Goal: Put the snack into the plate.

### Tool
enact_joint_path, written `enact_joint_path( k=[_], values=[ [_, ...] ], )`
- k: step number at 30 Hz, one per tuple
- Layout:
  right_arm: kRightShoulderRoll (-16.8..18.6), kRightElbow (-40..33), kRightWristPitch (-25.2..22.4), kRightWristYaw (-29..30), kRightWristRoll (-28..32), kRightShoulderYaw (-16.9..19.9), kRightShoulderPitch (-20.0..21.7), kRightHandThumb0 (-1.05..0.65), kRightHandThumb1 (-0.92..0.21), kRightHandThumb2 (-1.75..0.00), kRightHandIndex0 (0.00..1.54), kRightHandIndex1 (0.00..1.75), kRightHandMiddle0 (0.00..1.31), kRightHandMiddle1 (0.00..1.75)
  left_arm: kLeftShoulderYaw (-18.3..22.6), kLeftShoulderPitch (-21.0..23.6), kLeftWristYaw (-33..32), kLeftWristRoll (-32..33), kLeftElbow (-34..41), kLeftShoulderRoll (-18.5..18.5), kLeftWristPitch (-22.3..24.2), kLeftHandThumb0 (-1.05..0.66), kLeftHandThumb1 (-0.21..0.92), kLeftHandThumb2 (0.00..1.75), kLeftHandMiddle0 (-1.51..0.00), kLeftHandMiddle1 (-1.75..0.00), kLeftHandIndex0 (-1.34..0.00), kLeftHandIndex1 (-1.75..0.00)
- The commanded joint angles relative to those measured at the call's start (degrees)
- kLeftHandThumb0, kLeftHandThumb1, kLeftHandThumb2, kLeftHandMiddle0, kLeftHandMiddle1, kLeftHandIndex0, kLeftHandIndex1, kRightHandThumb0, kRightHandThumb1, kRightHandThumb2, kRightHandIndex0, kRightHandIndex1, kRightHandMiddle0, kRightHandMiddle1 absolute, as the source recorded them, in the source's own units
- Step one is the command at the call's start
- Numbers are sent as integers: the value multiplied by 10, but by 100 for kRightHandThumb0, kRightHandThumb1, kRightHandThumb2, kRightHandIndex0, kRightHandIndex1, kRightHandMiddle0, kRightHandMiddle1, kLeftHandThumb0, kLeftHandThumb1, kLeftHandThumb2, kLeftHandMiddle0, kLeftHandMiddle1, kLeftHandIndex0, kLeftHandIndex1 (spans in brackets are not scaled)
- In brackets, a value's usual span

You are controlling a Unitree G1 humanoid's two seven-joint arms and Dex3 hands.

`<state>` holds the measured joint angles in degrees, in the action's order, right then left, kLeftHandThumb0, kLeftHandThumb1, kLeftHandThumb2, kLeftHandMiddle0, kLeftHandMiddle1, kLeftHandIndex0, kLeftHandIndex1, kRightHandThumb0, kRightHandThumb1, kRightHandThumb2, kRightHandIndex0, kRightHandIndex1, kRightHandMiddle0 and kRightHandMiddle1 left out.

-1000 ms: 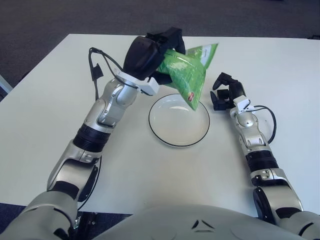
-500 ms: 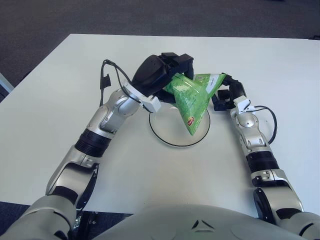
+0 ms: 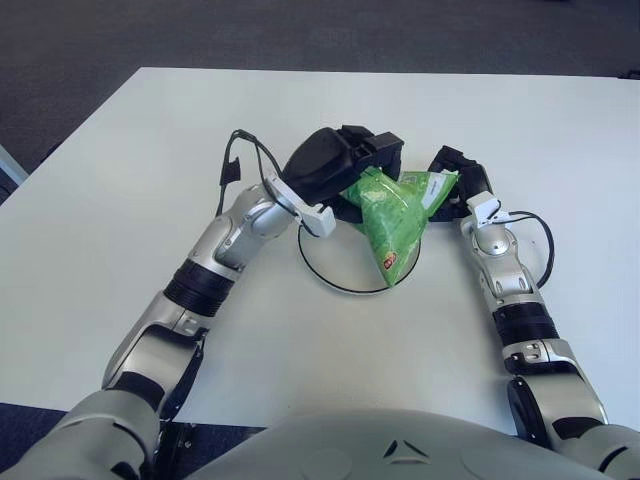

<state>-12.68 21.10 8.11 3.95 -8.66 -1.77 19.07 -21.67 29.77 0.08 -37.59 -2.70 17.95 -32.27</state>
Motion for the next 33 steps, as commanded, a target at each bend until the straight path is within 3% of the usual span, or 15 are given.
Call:
enact_joint_path(
  k=[1,9,19,21,23,29,30,33],
  values=[
    [3,41,-28,-8,-18,-15,-40,-52,-22,-143,135,175,69,175,-14,-18,-5,-28,-5,-6,9,-50,26,139,-131,-175,-66,-175],
    [3,60,9,-3,-24,-18,-38,-53,-20,-145,136,175,71,175,-36,-30,8,-76,-20,4,30,-50,26,138,-127,-175,-66,-175],
    [13,60,-7,-4,-14,-13,-34,-53,-20,-146,136,175,71,175,-66,-43,2,-100,-55,8,32,-50,27,137,-117,-175,-65,-175],
    [13,63,-9,-6,-12,-12,-33,-53,-20,-146,136,175,71,175,-71,-46,23,-101,-51,10,45,-47,34,128,-112,-175,-59,-175],
    [12,67,-10,-8,-12,-13,-31,-53,-21,-145,136,175,71,175,-75,-46,37,-105,-47,15,54,-43,48,111,-105,-175,-48,-175],
    [11,77,-1,-11,-15,-16,-28,-52,-24,-141,137,175,68,175,-82,-46,81,-103,-32,28,78,-39,67,86,-86,-175,-34,-175],
    [11,76,-1,-10,-16,-16,-28,-51,-24,-141,137,175,68,175,-83,-46,95,-97,-30,33,81,-39,69,84,-84,-175,-33,-175],
    [11,75,1,-6,-21,-18,-28,-51,-25,-141,137,175,68,175,-84,-37,185,-50,-16,54,94,-37,82,65,-60,-175,-25,-175]
  ],
)
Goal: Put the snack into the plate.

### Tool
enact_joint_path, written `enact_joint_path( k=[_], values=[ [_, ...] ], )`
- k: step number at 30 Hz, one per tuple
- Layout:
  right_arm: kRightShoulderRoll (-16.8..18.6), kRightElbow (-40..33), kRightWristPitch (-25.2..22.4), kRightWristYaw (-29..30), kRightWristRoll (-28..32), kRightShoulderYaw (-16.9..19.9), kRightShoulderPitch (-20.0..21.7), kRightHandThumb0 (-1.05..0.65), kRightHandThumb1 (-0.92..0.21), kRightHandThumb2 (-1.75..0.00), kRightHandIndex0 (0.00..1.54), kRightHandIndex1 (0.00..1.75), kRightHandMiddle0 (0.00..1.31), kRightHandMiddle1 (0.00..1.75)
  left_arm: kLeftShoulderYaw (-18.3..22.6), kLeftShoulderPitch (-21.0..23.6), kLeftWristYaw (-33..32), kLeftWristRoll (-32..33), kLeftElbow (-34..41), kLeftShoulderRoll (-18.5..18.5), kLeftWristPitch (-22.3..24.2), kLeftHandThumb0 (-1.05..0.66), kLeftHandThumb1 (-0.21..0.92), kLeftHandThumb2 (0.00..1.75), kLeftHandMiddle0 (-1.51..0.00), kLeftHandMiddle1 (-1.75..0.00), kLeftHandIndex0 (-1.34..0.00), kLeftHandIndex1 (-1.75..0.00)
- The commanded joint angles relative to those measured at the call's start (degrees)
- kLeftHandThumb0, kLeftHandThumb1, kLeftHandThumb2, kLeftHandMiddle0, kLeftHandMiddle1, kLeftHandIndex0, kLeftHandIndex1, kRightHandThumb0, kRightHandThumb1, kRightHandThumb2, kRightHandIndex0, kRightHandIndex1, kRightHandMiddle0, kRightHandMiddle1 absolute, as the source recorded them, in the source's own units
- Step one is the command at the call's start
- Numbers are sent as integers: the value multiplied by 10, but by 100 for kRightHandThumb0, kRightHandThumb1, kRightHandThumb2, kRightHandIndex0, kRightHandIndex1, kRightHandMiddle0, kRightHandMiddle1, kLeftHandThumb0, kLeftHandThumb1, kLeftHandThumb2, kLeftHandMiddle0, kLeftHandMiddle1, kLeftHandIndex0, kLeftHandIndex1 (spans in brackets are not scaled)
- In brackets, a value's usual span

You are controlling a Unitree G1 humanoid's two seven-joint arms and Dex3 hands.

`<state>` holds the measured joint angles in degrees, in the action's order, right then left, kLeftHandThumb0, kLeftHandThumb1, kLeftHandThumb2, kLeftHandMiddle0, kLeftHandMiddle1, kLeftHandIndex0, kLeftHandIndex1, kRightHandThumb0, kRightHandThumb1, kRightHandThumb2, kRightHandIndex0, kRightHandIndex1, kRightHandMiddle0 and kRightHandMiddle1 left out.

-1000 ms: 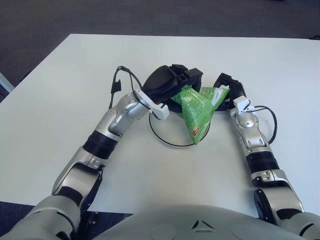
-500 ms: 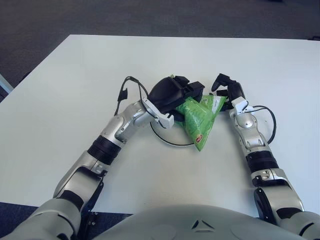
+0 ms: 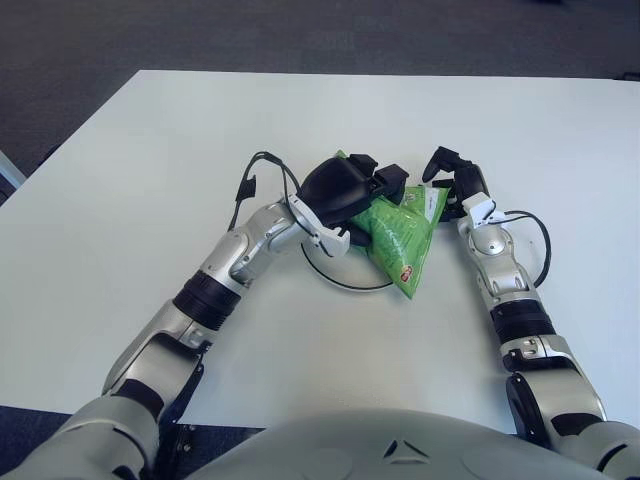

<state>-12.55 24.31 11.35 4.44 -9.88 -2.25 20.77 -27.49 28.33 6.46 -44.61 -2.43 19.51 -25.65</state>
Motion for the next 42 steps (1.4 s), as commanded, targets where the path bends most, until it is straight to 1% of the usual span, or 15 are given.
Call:
enact_joint_path(
  k=[1,3,4,5,7,9,12,19,20,21,27,30,33,36,42],
  values=[
    [9,43,-30,-10,-10,-14,-45,-51,-25,-140,137,175,67,175,-26,-20,142,31,-15,43,32,-49,83,62,-50,-175,-16,-161],
    [7,42,-29,-8,-14,-16,-45,-51,-25,-140,136,175,67,175,-25,-13,195,59,1,51,53,-63,84,62,-34,-175,-7,-142],
    [6,42,-29,-8,-16,-17,-46,-51,-25,-140,136,175,67,175,-22,3,241,80,22,60,71,-66,84,62,-30,-175,-5,-137],
    [5,42,-28,-9,-16,-18,-46,-51,-25,-140,136,175,67,175,-20,14,274,95,37,67,84,-70,85,61,-22,-166,-3,-124],
    [5,41,-28,-10,-16,-18,-46,-51,-26,-139,136,175,66,175,-18,43,332,123,65,80,102,-74,87,58,-15,-153,-2,-109],
    [4,41,-28,-12,-14,-17,-47,-50,-27,-138,135,175,66,175,-21,55,357,136,74,88,98,-78,90,55,-8,-136,-1,-95],
    [4,41,-28,-14,-11,-16,-47,-50,-27,-138,135,175,66,175,-25,59,370,138,72,92,90,-82,91,52,-3,-114,0,-83],
    [1,44,-26,-15,-11,-17,-44,-50,-27,-137,135,175,65,175,12,56,405,175,123,117,108,-88,92,45,0,-83,0,-75],
    [1,46,-25,-15,-11,-17,-44,-50,-27,-137,135,175,65,175,27,51,410,188,134,128,112,-87,92,44,0,-71,0,-69],
    [0,47,-24,-15,-11,-17,-43,-50,-27,-137,135,175,65,175,37,47,414,198,142,136,115,-88,92,42,0,-66,0,-68],
    [-3,55,-9,-14,-13,-19,-42,-50,-27,-138,136,175,66,175,88,57,444,279,168,152,146,-88,87,37,0,-46,0,-54],
    [-3,60,-6,-15,-11,-18,-40,-51,-26,-139,137,175,66,175,107,56,446,317,171,149,161,-84,78,42,0,-36,0,-49],
    [-2,62,-5,-13,-10,-17,-39,-52,-24,-141,137,175,68,175,123,57,451,359,167,145,172,-78,58,64,0,-20,0,-54],
    [-2,65,-7,-16,-7,-15,-38,-52,-23,-142,137,175,69,175,132,66,453,384,153,144,169,-77,52,71,0,-8,0,-56],
    [-4,71,2,-14,-9,-16,-37,-52,-24,-141,136,175,68,175,166,95,470,442,114,155,165,-80,48,73,0,-1,0,-58]
  ],
)
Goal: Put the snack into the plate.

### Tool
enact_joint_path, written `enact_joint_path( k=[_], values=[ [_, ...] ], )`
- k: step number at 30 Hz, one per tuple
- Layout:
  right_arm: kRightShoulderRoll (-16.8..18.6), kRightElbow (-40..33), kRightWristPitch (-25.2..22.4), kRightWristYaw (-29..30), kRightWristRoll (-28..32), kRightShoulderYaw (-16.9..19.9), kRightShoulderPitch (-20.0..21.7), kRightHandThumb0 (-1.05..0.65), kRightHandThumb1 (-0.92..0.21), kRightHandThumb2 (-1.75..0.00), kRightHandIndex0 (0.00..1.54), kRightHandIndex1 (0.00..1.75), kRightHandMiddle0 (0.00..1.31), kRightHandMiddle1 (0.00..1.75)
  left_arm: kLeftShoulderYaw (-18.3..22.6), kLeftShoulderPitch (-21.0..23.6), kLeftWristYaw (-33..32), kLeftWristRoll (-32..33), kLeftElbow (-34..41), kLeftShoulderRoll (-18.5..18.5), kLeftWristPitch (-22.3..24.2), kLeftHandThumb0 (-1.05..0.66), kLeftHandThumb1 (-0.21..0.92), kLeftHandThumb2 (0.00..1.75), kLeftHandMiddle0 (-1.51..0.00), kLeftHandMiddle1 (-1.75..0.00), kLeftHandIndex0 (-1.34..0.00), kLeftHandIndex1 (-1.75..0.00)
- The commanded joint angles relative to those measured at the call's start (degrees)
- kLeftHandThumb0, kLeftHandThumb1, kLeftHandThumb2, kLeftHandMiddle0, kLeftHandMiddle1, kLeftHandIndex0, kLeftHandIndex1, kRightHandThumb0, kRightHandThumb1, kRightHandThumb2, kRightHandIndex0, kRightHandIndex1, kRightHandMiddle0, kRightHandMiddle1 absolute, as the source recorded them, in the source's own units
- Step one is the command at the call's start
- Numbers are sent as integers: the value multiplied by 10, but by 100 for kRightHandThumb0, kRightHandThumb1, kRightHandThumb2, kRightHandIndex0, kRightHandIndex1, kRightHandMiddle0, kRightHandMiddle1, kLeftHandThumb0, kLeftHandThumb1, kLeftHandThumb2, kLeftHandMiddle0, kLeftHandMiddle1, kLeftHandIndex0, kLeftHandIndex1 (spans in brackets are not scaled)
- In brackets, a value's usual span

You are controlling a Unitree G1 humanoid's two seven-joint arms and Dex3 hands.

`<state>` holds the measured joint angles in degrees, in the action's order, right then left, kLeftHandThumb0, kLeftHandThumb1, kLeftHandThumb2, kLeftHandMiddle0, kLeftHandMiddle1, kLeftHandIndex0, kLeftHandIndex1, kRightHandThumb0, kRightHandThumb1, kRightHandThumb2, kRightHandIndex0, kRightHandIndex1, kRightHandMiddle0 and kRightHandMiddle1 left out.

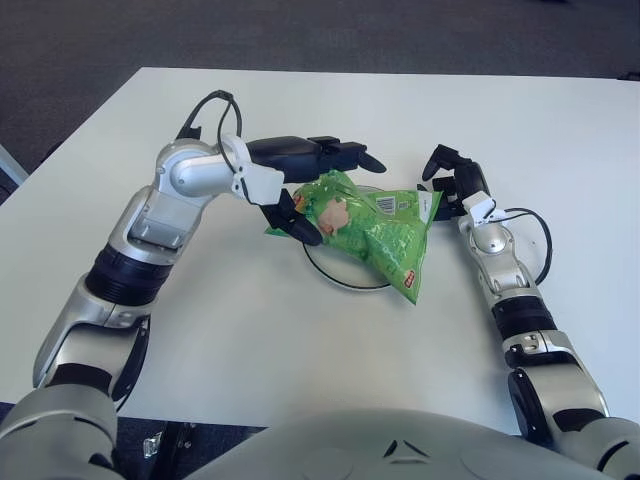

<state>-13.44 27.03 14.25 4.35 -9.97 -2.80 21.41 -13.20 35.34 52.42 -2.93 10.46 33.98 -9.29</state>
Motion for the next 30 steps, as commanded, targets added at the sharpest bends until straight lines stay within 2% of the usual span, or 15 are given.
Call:
enact_joint_path(
  k=[1,10,14,16,17,20,23,27,30],
  values=[
    [5,43,-30,-14,-9,-11,-43,-52,-24,-141,136,175,68,175,30,25,13,36,-16,13,6,-80,48,73,0,-1,0,-58],
    [5,49,-37,-16,-7,-10,-39,-51,-26,-139,134,175,66,175,81,8,-7,57,-8,32,10,-86,50,72,-1,0,0,-56],
    [5,51,-34,-17,-6,-10,-39,-50,-27,-138,134,175,66,175,130,-29,-23,115,12,25,52,-86,51,71,-4,-2,0,-54],
    [5,51,-34,-17,-7,-10,-39,-50,-27,-138,134,175,66,175,147,-41,-38,113,8,27,42,-86,52,71,-6,-3,0,-54],
    [4,51,-33,-18,-6,-10,-39,-50,-27,-137,134,175,65,175,156,-50,-62,91,7,26,24,-82,57,68,-4,-2,0,-42],
    [4,50,-35,-21,-4,-9,-39,-50,-27,-137,134,175,65,175,169,-63,-117,41,2,20,-14,-90,65,60,-9,-5,0,-48],
    [5,49,-36,-19,-3,-7,-39,-50,-27,-137,134,175,65,175,175,-69,-164,16,-11,7,-16,-94,70,55,-11,-6,0,-47],
    [6,48,-36,-19,-2,-5,-39,-51,-26,-139,133,175,66,175,191,-88,-275,-35,-36,-38,-4,-93,71,51,-16,-10,0,-55],
    [5,48,-37,-20,-3,-5,-39,-51,-26,-139,133,175,67,175,203,-104,-340,-43,-42,-77,-5,-89,71,51,-19,-13,0,-61]
  ],
)
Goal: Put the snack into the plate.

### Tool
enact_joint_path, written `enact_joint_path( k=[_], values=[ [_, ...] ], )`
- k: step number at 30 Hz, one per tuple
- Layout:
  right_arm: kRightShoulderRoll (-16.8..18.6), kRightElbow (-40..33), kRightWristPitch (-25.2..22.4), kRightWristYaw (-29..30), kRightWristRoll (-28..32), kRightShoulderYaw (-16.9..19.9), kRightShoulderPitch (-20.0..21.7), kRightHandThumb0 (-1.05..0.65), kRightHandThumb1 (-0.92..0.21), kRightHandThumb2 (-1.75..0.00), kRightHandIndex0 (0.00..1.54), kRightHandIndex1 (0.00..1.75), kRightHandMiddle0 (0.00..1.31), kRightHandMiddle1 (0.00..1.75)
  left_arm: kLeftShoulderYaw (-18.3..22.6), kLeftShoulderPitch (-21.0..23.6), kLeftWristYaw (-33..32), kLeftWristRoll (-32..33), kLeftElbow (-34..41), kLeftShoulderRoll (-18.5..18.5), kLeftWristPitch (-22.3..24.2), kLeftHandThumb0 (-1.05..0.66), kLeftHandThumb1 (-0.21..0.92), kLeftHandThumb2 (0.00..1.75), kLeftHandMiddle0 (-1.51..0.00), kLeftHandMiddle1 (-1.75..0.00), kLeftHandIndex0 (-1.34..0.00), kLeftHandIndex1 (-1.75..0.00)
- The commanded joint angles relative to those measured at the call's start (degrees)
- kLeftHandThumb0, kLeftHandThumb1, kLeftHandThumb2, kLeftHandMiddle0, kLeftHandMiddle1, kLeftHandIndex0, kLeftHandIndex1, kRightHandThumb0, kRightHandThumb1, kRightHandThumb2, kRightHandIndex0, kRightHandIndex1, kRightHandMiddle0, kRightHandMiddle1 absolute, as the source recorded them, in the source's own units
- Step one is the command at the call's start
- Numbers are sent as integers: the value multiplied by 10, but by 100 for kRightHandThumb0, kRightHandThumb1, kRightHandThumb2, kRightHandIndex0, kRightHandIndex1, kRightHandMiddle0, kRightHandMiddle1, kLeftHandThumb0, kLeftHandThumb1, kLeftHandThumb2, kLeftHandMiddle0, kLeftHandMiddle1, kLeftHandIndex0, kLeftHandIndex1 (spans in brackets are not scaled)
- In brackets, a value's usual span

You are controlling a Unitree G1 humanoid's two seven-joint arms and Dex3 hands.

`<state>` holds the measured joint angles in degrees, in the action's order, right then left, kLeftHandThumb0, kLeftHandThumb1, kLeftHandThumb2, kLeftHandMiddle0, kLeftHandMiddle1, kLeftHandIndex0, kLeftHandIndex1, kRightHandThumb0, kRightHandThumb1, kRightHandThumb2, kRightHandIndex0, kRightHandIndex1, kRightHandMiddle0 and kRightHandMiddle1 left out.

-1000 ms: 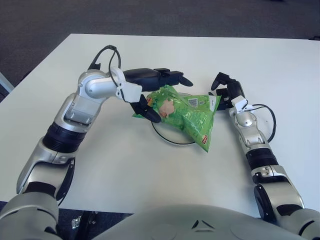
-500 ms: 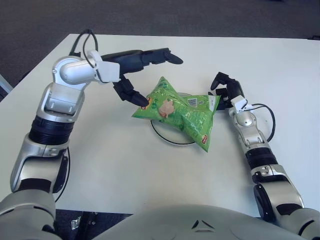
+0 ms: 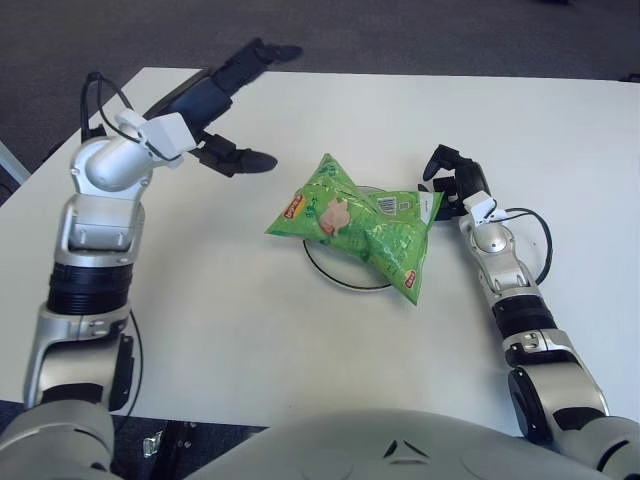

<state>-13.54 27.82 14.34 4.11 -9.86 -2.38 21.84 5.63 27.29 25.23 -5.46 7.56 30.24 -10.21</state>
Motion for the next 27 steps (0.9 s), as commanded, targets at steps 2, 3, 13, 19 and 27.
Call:
enact_joint_path(
  k=[2,3,13,19,27],
  values=[
    [5,41,-37,-18,-5,-10,-44,-51,-26,-139,133,175,67,175,18,-29,-92,-16,-11,-54,8,-86,70,53,-21,-17,0,-65],
    [4,41,-37,-18,-6,-10,-44,-51,-26,-139,133,175,67,175,21,-33,-108,-13,-7,-67,14,-85,69,54,-21,-19,0,-66],
    [2,43,-31,-18,-10,-14,-45,-50,-28,-137,133,175,65,175,77,-36,-154,102,-83,-139,33,-55,54,90,-28,-89,0,-101],
    [2,42,-29,-18,-9,-13,-46,-50,-28,-136,133,175,65,175,77,-97,-186,154,-53,-217,28,-52,58,94,-26,-99,0,-111],
    [2,39,-29,-21,-6,-13,-48,-50,-28,-136,134,175,65,175,63,-160,-229,136,-62,-280,-36,-56,64,91,-29,-121,-2,-135]
  ],
)
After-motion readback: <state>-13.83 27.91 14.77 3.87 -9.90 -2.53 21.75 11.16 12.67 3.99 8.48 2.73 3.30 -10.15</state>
